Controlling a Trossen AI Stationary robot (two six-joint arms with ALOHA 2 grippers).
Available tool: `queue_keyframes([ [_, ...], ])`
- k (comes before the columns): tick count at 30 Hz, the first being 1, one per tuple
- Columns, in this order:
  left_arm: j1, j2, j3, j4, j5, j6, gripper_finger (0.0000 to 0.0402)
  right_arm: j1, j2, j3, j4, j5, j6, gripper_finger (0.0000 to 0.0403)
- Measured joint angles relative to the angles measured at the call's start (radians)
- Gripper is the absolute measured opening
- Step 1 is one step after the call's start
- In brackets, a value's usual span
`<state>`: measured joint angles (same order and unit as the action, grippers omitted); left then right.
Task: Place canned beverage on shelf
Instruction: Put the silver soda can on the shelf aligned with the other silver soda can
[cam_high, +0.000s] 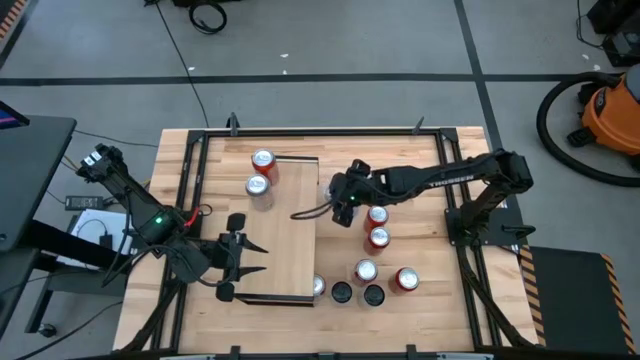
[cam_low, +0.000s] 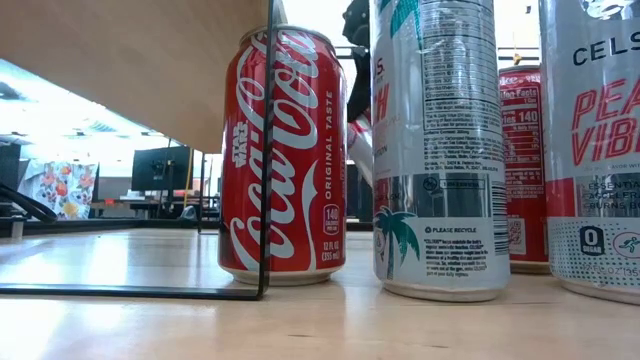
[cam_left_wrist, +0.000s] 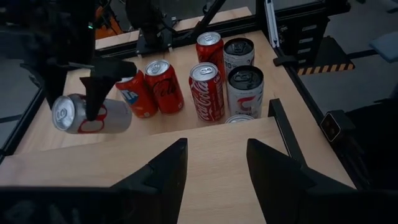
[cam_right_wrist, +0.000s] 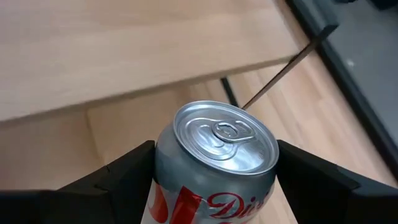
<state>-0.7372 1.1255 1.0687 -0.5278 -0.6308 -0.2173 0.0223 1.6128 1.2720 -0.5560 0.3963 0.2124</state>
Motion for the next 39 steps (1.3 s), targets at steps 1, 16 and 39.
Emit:
queue_keyframes([
  [1,0.000,0.000,0.000,0.000,0.000,0.000,0.0176,0.005,-0.007,0.000,0.007,0.010,-0.002,0.0313],
  [16,0.000,0.000,0.000,0.009,-0.027,0.033,0.0176,0.111,-0.150,0.000,0.252,0.178,-0.137,0.0313],
  [39,0.001,0.000,0.001,0.214,-0.240,0.250,0.0176,0.091,0.052,0.001,0.684,-0.057,-0.318,0.0315],
])
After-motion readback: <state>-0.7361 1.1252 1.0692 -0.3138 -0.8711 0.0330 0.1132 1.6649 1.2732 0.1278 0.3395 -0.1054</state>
